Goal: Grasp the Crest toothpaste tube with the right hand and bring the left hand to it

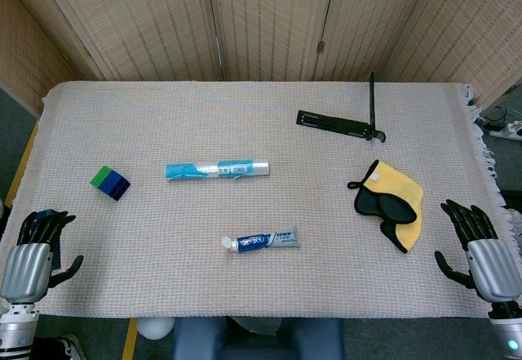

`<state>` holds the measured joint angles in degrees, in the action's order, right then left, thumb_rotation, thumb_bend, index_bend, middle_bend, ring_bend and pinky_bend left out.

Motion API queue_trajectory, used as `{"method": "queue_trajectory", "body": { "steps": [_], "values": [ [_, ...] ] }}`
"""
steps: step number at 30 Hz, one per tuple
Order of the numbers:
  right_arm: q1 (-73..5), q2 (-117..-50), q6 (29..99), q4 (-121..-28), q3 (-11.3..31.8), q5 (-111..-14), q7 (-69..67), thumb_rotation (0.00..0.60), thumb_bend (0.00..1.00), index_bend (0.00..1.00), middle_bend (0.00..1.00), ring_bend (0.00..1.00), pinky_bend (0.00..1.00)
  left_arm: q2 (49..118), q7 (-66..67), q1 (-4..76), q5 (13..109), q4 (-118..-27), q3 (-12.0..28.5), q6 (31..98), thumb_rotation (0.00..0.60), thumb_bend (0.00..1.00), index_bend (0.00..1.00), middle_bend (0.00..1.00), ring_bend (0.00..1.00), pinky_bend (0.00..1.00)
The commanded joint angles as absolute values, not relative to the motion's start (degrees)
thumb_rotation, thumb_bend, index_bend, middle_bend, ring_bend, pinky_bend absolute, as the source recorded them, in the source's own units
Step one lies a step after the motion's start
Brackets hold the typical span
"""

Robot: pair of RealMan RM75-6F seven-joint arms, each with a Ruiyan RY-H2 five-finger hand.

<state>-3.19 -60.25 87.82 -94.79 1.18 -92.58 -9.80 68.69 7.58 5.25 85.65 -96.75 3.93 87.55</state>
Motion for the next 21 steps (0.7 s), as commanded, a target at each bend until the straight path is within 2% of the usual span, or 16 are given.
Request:
{"method": "queue_trajectory", "body": {
  "steps": [1, 17, 21],
  "values": [
    [-3.27, -60.28, 87.77, -94.83, 1.2, -92.63, -9.83, 0.6, 0.45, 0.07, 0.09, 0.09, 0.0, 68.77, 7.64, 5.32, 85.51, -96.69, 3.92, 87.35, 0.6, 0.33, 0.24, 0.2, 0.17, 0.0],
    [-4.42, -60.41, 86.67, -96.18, 1.49, -93.1, -8.41, 0.6, 0.45, 0.07, 0.09, 0.1, 0.01, 68.5, 7.24, 5.81, 85.36, -96.19, 4.01, 86.59, 0.6, 0.33, 0.23, 0.2, 0.17, 0.0],
    [-6.65, -60.55, 83.66, -98.45, 1.88, -93.72, -4.48, 0.6, 0.45, 0.07, 0.09, 0.1, 0.01, 68.29, 7.19, 5.95, 85.46, -96.26, 4.15, 86.64, 0.6, 0.33, 0.23, 0.2, 0.17, 0.0]
  ]
}}
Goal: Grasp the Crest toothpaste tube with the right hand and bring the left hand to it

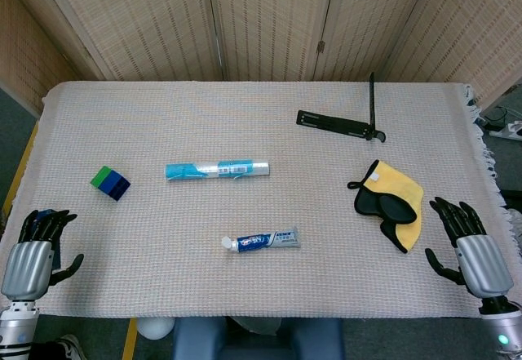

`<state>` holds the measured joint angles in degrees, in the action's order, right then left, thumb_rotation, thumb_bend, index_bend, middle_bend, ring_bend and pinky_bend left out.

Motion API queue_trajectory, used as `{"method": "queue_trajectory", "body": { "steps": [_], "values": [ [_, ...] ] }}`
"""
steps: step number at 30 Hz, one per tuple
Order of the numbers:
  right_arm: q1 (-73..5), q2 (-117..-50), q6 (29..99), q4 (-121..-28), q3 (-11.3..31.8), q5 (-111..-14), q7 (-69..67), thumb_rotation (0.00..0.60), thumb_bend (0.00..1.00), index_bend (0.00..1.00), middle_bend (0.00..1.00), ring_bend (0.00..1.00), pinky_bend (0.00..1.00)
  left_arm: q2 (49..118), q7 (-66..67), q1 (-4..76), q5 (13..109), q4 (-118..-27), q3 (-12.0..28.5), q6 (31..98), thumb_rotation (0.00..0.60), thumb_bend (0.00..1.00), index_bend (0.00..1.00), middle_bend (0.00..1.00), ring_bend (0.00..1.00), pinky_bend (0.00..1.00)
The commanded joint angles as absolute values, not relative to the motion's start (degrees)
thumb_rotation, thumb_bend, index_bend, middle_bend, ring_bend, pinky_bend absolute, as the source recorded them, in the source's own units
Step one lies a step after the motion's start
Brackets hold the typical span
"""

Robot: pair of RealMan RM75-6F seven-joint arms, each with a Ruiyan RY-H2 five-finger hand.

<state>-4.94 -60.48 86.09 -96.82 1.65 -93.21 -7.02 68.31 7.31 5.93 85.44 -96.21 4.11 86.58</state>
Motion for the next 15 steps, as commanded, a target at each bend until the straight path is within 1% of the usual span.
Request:
{"method": "queue_trajectory", "body": {
  "steps": [1, 5, 9, 11, 12, 15],
  "values": [
    [-7.48, -60.49, 82.24, -99.13, 1.82, -93.91, -3.63, 0.6, 0.45, 0.07, 0.09, 0.1, 0.02, 68.32, 7.1, 5.95, 85.51, -96.26, 4.15, 86.69, 0.6, 0.33, 0.23, 0.2, 0.17, 0.0],
    [-11.61, -60.97, 75.85, -102.28, 2.34, -93.88, 0.19, 0.6, 0.45, 0.07, 0.08, 0.1, 0.03, 68.41, 7.23, 5.98, 85.81, -96.14, 3.86, 86.58, 0.6, 0.33, 0.23, 0.2, 0.17, 0.0],
    [-16.64, -62.9, 68.0, -104.84, 3.58, -91.82, 4.75, 0.6, 0.45, 0.07, 0.07, 0.1, 0.03, 68.37, 7.34, 5.98, 85.96, -96.2, 3.64, 86.46, 0.6, 0.33, 0.23, 0.2, 0.17, 0.0],
    [-19.41, -64.59, 63.78, -105.94, 4.51, -89.73, 7.92, 0.6, 0.45, 0.06, 0.07, 0.1, 0.04, 68.34, 7.33, 5.96, 86.06, -96.21, 3.59, 86.54, 0.6, 0.33, 0.23, 0.2, 0.17, 0.0],
    [-20.6, -65.54, 62.21, -106.29, 5.0, -88.82, 9.25, 0.6, 0.45, 0.04, 0.07, 0.1, 0.04, 68.3, 7.38, 5.94, 86.13, -96.22, 3.54, 86.56, 0.6, 0.33, 0.23, 0.2, 0.17, 0.0],
    [-24.78, -69.86, 56.99, -106.76, 6.8, -84.57, 13.62, 0.6, 0.45, 0.0, 0.08, 0.11, 0.05, 68.2, 7.39, 5.83, 86.3, -96.48, 3.41, 86.75, 0.6, 0.33, 0.23, 0.2, 0.17, 0.0]
  ]
}}
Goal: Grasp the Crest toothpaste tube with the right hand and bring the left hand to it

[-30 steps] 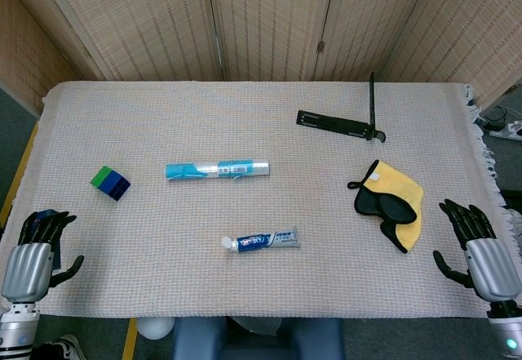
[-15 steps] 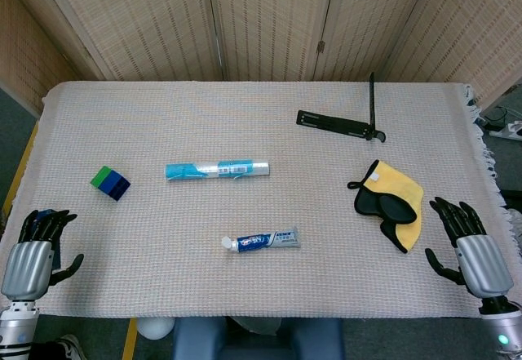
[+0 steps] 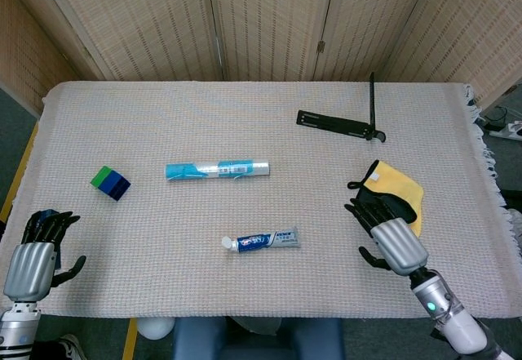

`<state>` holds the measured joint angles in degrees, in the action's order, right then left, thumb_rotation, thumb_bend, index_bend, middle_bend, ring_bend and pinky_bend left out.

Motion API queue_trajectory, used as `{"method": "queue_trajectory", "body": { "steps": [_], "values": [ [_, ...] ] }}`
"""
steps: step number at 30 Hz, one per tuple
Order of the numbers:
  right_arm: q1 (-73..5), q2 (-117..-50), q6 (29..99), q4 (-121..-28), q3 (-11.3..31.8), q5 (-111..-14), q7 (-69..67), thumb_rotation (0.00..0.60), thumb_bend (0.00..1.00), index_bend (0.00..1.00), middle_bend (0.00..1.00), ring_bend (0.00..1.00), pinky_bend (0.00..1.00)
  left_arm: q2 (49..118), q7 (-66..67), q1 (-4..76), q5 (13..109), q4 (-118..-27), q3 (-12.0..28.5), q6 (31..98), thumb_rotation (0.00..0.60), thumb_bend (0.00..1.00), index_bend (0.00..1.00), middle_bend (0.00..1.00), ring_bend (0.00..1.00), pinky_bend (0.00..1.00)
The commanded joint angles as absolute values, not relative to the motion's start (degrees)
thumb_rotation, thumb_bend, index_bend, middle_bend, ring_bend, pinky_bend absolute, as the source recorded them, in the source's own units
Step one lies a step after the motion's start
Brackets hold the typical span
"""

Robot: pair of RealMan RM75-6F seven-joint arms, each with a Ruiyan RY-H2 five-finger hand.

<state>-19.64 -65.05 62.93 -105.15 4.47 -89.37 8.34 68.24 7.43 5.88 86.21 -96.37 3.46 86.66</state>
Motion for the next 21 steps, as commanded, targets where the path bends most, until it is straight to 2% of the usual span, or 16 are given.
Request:
{"method": "queue_trajectory", "body": {
  "steps": [1, 4, 9, 12, 21],
  "values": [
    [-25.91, -71.05, 55.62, -106.74, 7.22, -83.27, 14.86, 0.6, 0.45, 0.0, 0.08, 0.11, 0.05, 68.18, 7.37, 5.79, 86.35, -96.53, 3.38, 86.81, 0.6, 0.33, 0.23, 0.2, 0.17, 0.0],
    [-29.6, -74.95, 51.82, -105.94, 8.23, -79.47, 20.23, 0.6, 0.45, 0.01, 0.12, 0.14, 0.09, 68.05, 7.5, 5.65, 86.35, -96.66, 3.32, 87.01, 0.6, 0.33, 0.23, 0.2, 0.17, 0.0],
    [-34.98, -81.46, 47.96, -103.08, 9.15, -72.37, 29.06, 0.6, 0.45, 0.12, 0.17, 0.2, 0.16, 67.85, 7.54, 5.34, 86.17, -96.84, 3.23, 87.29, 0.6, 0.33, 0.23, 0.2, 0.17, 0.0],
    [-37.65, -84.97, 47.1, -100.98, 9.46, -68.42, 32.93, 0.6, 0.45, 0.17, 0.21, 0.23, 0.2, 67.8, 7.65, 5.27, 86.0, -96.94, 3.09, 87.1, 0.6, 0.33, 0.23, 0.2, 0.17, 0.0],
    [-42.96, -91.07, 47.64, -96.41, 9.22, -60.0, 39.4, 0.6, 0.45, 0.23, 0.25, 0.27, 0.24, 67.87, 7.55, 5.24, 85.52, -96.69, 3.1, 86.76, 0.6, 0.33, 0.23, 0.2, 0.17, 0.0]
  ]
}}
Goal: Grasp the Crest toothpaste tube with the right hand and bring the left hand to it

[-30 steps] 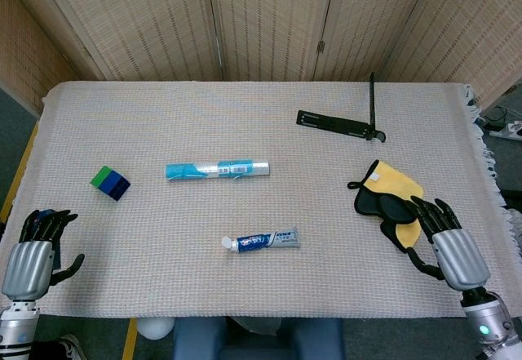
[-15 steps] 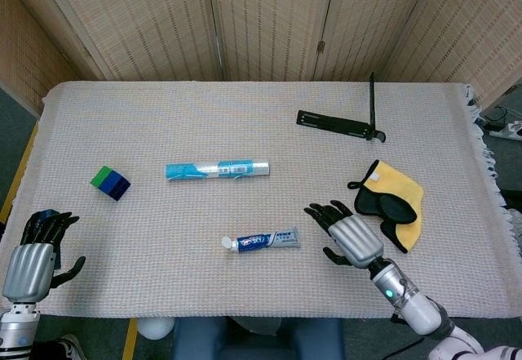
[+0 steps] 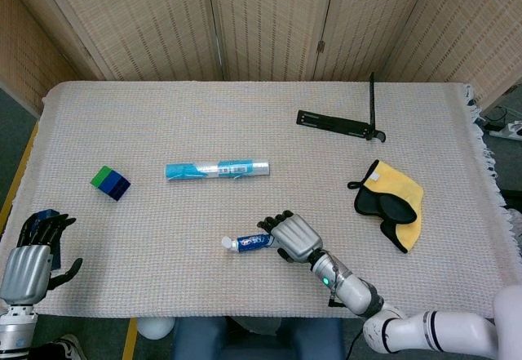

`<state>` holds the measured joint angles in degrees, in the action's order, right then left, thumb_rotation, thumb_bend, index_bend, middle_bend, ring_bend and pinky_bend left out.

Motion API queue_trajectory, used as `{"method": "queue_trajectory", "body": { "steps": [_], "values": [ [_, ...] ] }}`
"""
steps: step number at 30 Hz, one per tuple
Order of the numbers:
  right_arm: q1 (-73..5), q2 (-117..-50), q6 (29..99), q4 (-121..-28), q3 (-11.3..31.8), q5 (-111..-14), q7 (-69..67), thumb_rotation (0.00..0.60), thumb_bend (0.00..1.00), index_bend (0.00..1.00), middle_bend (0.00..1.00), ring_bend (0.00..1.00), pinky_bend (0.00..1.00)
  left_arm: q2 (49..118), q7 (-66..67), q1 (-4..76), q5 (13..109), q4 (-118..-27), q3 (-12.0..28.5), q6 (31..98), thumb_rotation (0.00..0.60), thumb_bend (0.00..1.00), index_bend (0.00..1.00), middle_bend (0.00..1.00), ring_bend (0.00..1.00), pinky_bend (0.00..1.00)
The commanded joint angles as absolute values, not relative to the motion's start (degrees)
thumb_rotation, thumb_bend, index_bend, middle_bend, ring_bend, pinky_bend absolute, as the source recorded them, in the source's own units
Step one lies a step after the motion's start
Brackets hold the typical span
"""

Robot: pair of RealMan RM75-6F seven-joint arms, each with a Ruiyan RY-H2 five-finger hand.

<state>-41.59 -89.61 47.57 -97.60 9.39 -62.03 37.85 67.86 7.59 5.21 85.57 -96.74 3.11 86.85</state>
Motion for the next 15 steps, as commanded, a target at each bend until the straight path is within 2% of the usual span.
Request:
{"method": "queue_trajectory", "body": {
  "steps": [1, 15],
  "values": [
    [-43.41, -91.49, 47.7, -96.01, 9.14, -59.39, 39.81, 0.6, 0.45, 0.23, 0.25, 0.27, 0.24, 67.88, 7.52, 5.27, 85.51, -96.65, 3.12, 86.71, 0.6, 0.33, 0.23, 0.2, 0.17, 0.0],
    [-48.27, -96.06, 49.1, -90.76, 7.5, -52.21, 43.03, 0.6, 0.45, 0.33, 0.31, 0.32, 0.24, 68.06, 5.96, 4.92, 84.8, -95.26, 3.02, 86.49, 0.6, 0.33, 0.23, 0.2, 0.17, 0.0]
  ]
}}
